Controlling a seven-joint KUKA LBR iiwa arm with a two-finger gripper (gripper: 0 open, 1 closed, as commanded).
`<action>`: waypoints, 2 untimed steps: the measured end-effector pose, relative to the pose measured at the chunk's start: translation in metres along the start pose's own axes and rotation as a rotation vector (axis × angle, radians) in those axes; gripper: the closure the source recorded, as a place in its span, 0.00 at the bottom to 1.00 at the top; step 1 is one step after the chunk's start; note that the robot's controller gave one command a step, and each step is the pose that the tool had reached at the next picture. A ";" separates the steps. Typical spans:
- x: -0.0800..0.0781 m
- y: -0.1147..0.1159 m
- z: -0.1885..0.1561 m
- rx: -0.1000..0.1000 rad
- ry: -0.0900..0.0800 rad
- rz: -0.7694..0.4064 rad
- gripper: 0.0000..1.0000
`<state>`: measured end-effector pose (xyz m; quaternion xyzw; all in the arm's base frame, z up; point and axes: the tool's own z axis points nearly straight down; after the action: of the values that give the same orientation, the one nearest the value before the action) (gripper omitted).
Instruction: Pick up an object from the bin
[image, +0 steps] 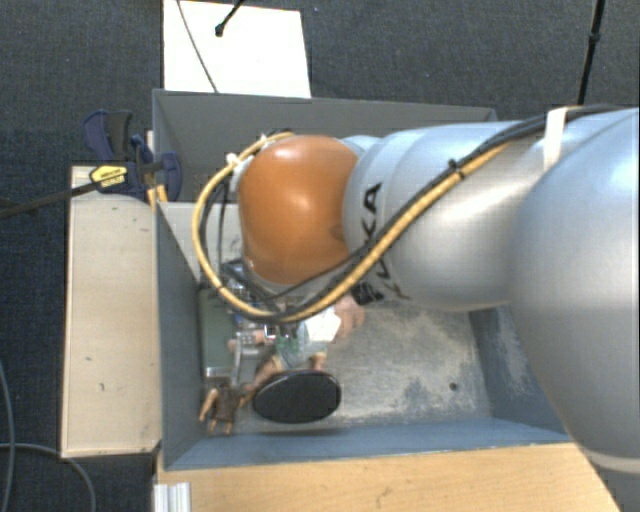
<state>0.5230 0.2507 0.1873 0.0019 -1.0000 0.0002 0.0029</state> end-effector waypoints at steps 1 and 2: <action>-0.002 -0.002 -0.005 -0.002 -0.008 0.007 0.00; -0.001 -0.059 0.029 -0.002 -0.009 -0.071 0.00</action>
Offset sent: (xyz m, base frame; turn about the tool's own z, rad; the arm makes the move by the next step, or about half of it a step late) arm 0.0013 -0.0832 -0.0433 -0.0921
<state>0.5244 0.1917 0.1580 0.0373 -0.9993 -0.0009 -0.0017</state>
